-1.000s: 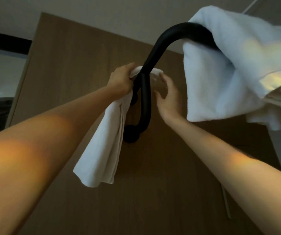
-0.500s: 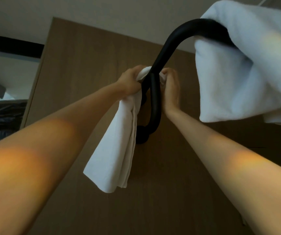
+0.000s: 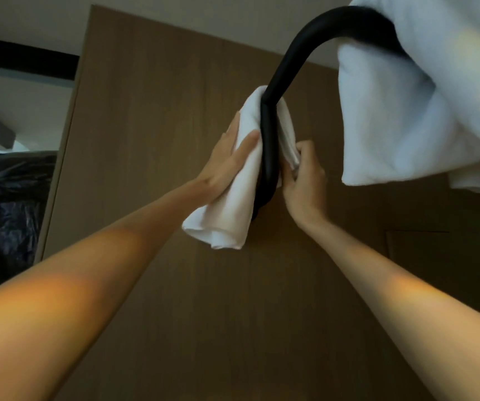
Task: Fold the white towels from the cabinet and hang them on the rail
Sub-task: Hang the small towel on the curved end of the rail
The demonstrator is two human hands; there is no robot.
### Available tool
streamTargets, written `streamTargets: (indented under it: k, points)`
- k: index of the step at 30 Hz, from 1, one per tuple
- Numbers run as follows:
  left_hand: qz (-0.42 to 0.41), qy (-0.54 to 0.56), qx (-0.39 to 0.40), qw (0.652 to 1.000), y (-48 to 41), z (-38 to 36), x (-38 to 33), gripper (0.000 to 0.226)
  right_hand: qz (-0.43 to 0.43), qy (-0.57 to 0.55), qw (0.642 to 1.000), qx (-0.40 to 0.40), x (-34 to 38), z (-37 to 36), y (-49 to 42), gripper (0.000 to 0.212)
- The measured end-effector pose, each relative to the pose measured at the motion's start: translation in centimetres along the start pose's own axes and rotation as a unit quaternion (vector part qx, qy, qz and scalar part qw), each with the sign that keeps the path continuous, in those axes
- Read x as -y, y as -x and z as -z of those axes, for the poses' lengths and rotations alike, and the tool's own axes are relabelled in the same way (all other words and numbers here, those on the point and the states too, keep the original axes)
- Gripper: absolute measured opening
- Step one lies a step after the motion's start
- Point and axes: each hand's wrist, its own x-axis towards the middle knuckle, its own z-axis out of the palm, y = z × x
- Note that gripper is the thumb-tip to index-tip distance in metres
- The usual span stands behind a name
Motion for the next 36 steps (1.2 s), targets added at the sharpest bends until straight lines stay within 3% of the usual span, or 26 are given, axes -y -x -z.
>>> streamTargets:
  k: [6, 10, 14, 17, 20, 22, 24, 27, 30, 32, 36]
  points:
    - [0.046, 0.064, -0.042, 0.996, 0.7, -2.0, -0.1, 0.088, -0.018, -0.046, 0.999, -0.020, 0.8, 0.5, 3.3, 0.016]
    - [0.098, 0.097, -0.031, 0.990, 0.7, -2.6, -0.3, 0.096, -0.012, -0.073, 0.997, -0.019, 0.9, 0.6, 5.1, 0.011]
    - [0.099, 0.095, -0.017, 0.990, 1.0, -3.0, -0.4, 0.081, -0.018, -0.096, 0.995, -0.006, 1.4, 0.8, 5.8, 0.012]
    - [0.102, 0.111, -0.004, 0.989, 1.0, -2.1, -0.5, 0.066, -0.030, -0.116, 0.990, 0.072, 1.4, 2.0, 5.2, 0.011]
    - [0.069, 0.079, -0.055, 0.993, 0.5, -0.6, -0.5, 0.053, -0.081, -0.097, 0.980, 0.154, 0.8, 3.4, 4.5, 0.024]
    - [0.057, 0.049, -0.089, 0.993, -0.2, 0.3, -0.6, 0.050, -0.148, -0.167, 0.961, 0.162, 0.9, 4.1, 4.0, 0.039]
    - [0.060, 0.053, -0.098, 0.992, -0.6, 0.7, -1.4, 0.052, -0.191, -0.217, 0.946, 0.144, 1.3, 4.2, 3.0, 0.041]
    - [0.064, 0.072, -0.095, 0.991, -1.7, 0.8, -2.2, 0.057, -0.234, -0.267, 0.931, 0.080, 1.7, 3.4, 1.4, 0.018]
    - [0.082, 0.076, -0.037, 0.993, -2.6, 0.6, -1.6, 0.063, -0.203, -0.292, 0.931, 0.076, 2.1, 2.4, -0.4, 0.029]
    - [0.094, 0.096, -0.017, 0.991, -2.4, 0.2, -1.5, 0.064, -0.231, -0.327, 0.912, 0.087, 2.6, 1.6, -1.6, 0.030]
    - [0.121, 0.125, -0.015, 0.985, -2.1, -0.5, -1.0, 0.096, -0.266, -0.353, 0.892, 0.091, 2.4, -0.5, -3.7, 0.024]
